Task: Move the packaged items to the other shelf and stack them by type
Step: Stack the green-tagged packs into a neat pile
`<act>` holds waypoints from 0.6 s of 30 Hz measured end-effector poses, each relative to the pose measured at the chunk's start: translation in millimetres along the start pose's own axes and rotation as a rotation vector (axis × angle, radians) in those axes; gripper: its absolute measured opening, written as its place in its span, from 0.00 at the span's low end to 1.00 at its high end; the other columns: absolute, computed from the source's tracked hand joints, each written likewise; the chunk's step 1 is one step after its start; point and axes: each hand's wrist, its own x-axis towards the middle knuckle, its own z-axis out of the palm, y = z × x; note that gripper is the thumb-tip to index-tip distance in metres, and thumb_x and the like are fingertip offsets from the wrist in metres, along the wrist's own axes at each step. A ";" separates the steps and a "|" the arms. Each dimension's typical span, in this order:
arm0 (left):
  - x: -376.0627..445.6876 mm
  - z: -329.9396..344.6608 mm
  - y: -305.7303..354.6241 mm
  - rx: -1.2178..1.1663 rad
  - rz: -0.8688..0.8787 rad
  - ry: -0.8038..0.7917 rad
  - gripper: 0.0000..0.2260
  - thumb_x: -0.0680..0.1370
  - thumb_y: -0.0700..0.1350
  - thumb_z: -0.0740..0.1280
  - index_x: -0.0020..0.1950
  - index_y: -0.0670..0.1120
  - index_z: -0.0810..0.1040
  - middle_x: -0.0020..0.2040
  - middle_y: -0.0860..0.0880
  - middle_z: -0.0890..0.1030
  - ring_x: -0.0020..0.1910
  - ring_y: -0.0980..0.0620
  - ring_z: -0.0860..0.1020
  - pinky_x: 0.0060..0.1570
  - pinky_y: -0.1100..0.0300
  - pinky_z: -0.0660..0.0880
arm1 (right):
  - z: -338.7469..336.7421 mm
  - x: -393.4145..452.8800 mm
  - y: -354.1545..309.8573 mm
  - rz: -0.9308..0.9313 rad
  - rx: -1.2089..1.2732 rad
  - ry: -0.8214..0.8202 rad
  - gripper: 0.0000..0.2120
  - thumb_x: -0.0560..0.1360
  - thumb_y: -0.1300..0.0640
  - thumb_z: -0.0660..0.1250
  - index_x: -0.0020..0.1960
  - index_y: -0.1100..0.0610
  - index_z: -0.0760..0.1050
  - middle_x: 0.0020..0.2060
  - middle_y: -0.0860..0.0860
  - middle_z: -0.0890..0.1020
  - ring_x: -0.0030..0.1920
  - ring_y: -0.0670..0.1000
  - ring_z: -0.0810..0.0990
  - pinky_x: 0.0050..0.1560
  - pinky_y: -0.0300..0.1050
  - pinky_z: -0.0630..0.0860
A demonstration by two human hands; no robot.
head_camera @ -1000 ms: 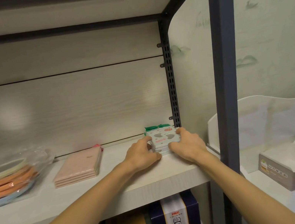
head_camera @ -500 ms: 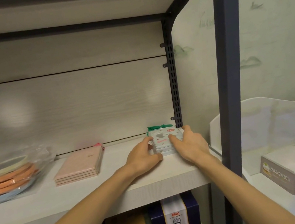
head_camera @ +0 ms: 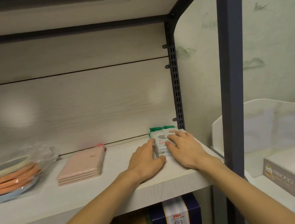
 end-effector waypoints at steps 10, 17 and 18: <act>-27.1 -42.0 -26.1 0.171 0.108 0.196 0.30 0.78 0.60 0.63 0.77 0.49 0.65 0.75 0.49 0.69 0.73 0.47 0.67 0.70 0.53 0.65 | -12.4 -15.8 -28.2 -0.083 -0.216 0.266 0.24 0.83 0.47 0.56 0.75 0.56 0.68 0.76 0.58 0.67 0.78 0.61 0.58 0.77 0.58 0.55; -69.0 -104.8 -112.5 0.150 -0.110 0.351 0.26 0.80 0.58 0.61 0.75 0.47 0.68 0.75 0.46 0.67 0.73 0.44 0.68 0.67 0.51 0.68 | 13.8 -22.2 -130.6 -0.170 0.145 0.150 0.28 0.78 0.45 0.64 0.75 0.53 0.66 0.68 0.54 0.76 0.69 0.56 0.70 0.70 0.51 0.65; -75.8 -112.5 -122.3 0.135 -0.161 0.366 0.26 0.80 0.57 0.62 0.75 0.46 0.68 0.75 0.46 0.68 0.72 0.43 0.69 0.67 0.51 0.68 | 20.1 -22.2 -146.8 -0.138 0.193 0.076 0.30 0.77 0.43 0.64 0.76 0.52 0.64 0.67 0.54 0.76 0.68 0.57 0.72 0.67 0.51 0.68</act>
